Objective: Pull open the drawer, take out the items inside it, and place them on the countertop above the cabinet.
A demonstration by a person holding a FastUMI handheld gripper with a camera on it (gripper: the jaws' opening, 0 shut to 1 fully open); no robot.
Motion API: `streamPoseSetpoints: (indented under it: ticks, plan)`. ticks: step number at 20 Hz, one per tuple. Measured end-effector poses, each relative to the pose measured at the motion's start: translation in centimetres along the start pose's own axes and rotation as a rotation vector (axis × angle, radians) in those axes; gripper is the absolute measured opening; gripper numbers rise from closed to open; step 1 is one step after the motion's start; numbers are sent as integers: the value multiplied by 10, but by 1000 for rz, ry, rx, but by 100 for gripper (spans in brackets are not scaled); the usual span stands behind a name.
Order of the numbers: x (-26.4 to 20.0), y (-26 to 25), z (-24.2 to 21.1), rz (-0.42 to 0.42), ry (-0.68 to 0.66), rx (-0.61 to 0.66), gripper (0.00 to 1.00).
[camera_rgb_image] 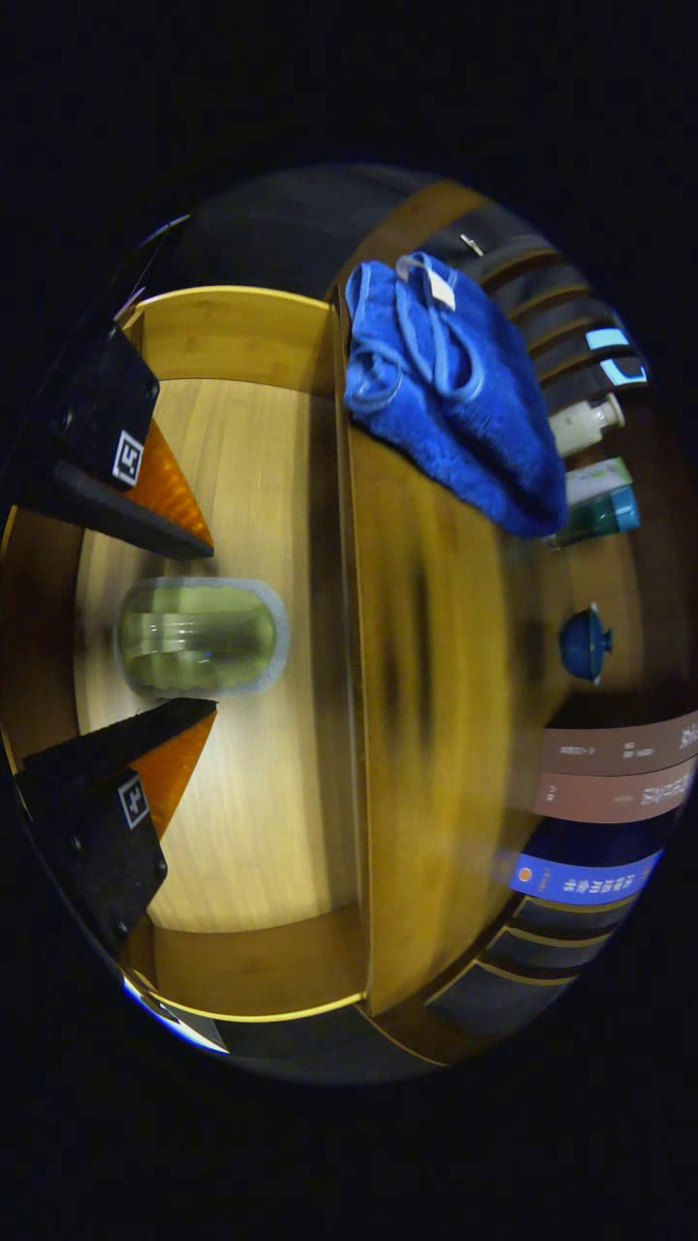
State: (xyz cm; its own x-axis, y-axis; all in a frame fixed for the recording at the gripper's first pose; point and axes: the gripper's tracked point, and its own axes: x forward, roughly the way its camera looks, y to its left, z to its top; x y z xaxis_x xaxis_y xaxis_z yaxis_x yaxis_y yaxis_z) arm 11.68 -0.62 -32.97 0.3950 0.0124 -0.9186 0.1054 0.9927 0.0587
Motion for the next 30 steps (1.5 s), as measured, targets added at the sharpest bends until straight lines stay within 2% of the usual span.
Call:
streamPoseSetpoints:
  ticks: [1, 2, 8, 9, 15, 21, 26, 30]
  plan:
    - [4, -1, -2, -6, 16, 2, 84]
    - [6, -1, -3, -6, 28, 2, 83]
    - [10, -4, 0, -26, 33, -51, 28]
    - [10, -4, -2, -26, 43, -66, 22]
    - [-2, 2, -3, 9, 1, -59, 21]
    - [-74, 3, 11, 46, -208, -19, 21]
    - [-135, 6, 56, 87, -382, -7, 21]
    - [-144, 13, 111, 115, -437, 9, 21]
